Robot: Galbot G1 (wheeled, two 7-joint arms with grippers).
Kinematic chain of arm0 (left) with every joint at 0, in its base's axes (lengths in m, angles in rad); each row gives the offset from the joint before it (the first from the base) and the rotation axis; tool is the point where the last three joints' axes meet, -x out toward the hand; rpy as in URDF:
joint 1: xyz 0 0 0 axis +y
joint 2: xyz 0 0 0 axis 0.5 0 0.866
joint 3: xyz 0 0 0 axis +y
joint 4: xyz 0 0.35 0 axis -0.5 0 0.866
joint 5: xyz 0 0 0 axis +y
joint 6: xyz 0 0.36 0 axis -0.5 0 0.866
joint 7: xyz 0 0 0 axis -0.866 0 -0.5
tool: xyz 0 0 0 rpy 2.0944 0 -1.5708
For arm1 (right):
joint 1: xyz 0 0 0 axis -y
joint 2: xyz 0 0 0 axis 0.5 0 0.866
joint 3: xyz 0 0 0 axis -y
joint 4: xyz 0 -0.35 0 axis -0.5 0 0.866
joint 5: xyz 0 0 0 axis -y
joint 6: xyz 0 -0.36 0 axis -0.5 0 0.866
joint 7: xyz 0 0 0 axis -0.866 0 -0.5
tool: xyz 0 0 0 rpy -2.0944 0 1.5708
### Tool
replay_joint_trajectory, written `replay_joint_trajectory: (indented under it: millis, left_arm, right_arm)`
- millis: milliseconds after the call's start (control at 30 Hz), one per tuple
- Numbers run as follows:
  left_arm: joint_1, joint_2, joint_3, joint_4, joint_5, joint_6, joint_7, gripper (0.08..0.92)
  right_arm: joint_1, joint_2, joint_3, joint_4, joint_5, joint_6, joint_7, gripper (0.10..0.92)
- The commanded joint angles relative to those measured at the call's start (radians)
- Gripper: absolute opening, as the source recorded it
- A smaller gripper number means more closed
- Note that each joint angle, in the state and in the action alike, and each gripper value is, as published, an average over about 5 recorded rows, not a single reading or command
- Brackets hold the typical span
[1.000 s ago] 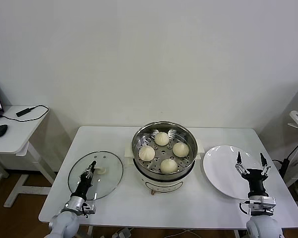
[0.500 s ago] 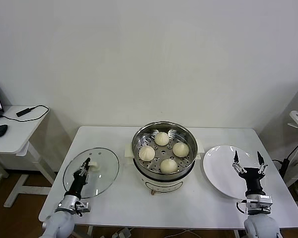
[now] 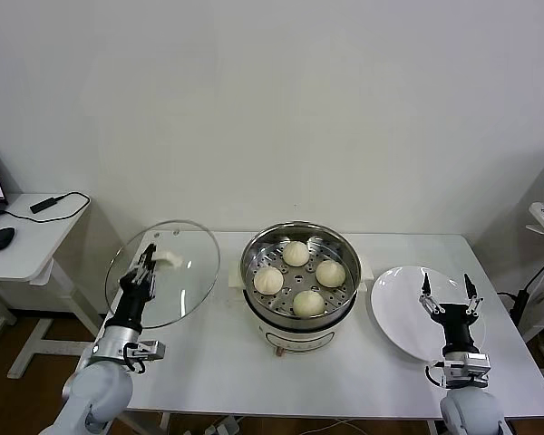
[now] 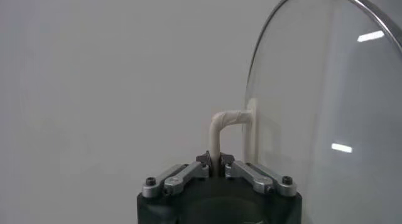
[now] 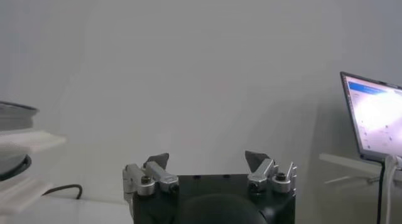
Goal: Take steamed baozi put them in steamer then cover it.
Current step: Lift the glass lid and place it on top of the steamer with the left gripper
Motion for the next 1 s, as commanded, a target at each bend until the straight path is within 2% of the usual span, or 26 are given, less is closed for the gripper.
replay_joint_trajectory:
  millis: [33,300,533,733,1000]
  left_arm:
    - [-0.077,0.013,0.222,-0.330,0.041,0.232,0.160,0.186]
    - [-0.222,-0.055,0.469,-0.251,0.144,0.322,0.250,0.186]
    - [-0.326,-0.142,0.613,-0.149,0.209,0.406,0.309,0.186]
    - [-0.373,-0.223,0.680,-0.079,0.308,0.478,0.372,0.186]
    - [-0.408,-0.282,0.703,-0.009,0.379,0.519,0.432,0.186]
  right_arm:
    - [0.009,0.008,-0.010,-0.009,-0.007,0.000,0.003,0.823]
    - [0.021,0.016,-0.019,-0.014,-0.013,-0.026,0.006,0.823]
    - [0.024,-0.007,-0.028,-0.018,0.006,-0.113,-0.004,0.823]
    - [0.044,-0.004,-0.033,-0.040,0.008,-0.121,-0.003,0.823]
    - [0.061,0.009,-0.043,-0.067,0.000,-0.111,-0.002,0.823]
